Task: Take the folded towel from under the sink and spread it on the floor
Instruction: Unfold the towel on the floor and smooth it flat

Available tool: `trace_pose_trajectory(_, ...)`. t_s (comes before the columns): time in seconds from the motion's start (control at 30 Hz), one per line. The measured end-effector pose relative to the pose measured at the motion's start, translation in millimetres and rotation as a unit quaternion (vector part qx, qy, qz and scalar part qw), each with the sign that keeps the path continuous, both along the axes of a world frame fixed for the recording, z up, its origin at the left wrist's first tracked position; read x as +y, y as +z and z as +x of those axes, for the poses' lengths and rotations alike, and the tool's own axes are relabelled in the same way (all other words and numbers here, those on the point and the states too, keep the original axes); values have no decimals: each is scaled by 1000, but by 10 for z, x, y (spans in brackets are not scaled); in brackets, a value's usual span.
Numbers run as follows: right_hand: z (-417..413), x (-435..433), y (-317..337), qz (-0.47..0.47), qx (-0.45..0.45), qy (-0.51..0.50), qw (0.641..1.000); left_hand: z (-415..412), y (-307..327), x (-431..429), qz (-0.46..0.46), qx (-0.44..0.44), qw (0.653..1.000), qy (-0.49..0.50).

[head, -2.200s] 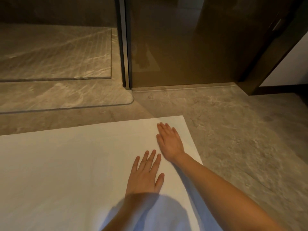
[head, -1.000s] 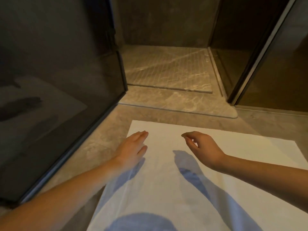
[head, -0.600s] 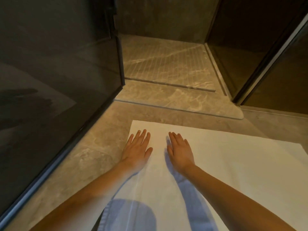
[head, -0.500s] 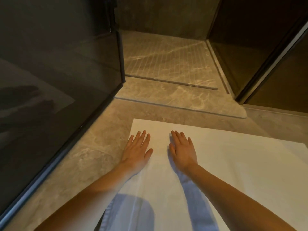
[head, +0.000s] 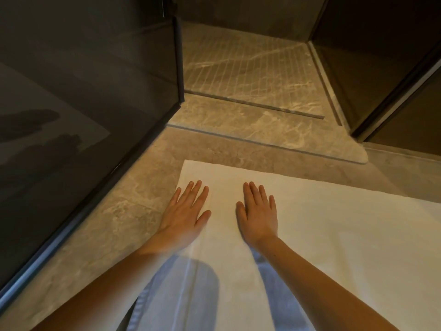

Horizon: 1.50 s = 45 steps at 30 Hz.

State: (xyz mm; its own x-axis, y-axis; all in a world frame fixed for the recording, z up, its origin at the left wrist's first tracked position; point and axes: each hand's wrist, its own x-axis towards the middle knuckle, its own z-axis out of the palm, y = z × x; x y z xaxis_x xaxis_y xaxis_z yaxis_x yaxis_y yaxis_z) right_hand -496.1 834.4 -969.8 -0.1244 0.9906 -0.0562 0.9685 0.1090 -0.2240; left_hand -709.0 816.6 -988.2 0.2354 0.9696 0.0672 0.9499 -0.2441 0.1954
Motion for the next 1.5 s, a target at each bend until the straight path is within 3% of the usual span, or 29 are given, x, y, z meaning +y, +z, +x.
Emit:
trace_pose_trajectory(0.13, -210, 252, 95, 43, 11, 51, 998, 259, 123, 237, 45, 3, 999, -28)
trace_pose_trajectory(0.27, -349, 398, 11, 4, -3, 52, 999, 455, 88, 464, -6, 29, 999, -42)
trace_pose_trajectory(0.5, -98, 413, -118, 15, -6, 88, 996, 298, 11, 497, -2, 12, 998, -54)
trace_pose_trajectory(0.87, 702, 358, -119, 22, -20, 7, 1000, -105, 6, 538, -19, -27, 999, 6)
trace_pose_trajectory(1.1, 1190, 222, -61, 8, -34, -73, 997, -197, 72, 528, -47, -8, 999, 8)
trace_pose_trajectory(1.17, 1158, 223, -20, -2, -44, -67, 997, -190, 150, 504, -61, 17, 998, 8)
trace_pose_trajectory(1.3, 1030, 228, 163, -37, -66, -84, 994, 28, 420, 494, -42, 153, 987, 2)
trace_pose_trajectory(1.43, 419, -108, 297, 42, 45, -28, 998, 435, 506, 38, 29, 19, 998, -52)
trace_pose_trajectory(1.5, 25, -393, 259, 49, 84, 30, 995, 574, 413, -281, 30, 1, 997, -71)
